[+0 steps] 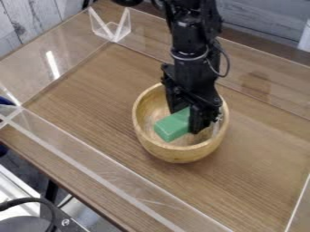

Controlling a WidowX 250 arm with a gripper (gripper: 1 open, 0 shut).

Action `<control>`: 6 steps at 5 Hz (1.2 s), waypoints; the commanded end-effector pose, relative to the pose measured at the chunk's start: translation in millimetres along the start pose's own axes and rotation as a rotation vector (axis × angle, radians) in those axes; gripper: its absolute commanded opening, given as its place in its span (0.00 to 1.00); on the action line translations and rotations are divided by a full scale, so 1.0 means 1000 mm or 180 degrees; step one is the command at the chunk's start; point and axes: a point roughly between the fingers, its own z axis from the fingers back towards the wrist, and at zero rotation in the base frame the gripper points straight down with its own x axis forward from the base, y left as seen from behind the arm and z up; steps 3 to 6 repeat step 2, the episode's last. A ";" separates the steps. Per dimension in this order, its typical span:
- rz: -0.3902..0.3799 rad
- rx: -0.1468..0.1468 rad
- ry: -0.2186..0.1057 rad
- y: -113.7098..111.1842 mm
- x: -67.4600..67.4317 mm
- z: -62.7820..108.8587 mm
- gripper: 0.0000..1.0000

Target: Put the green block in the brown bowl

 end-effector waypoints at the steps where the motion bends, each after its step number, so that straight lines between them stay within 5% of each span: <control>1: 0.0018 0.0039 -0.0160 0.005 0.013 0.011 0.00; 6: 0.0023 0.0035 -0.0147 0.006 0.014 0.011 0.00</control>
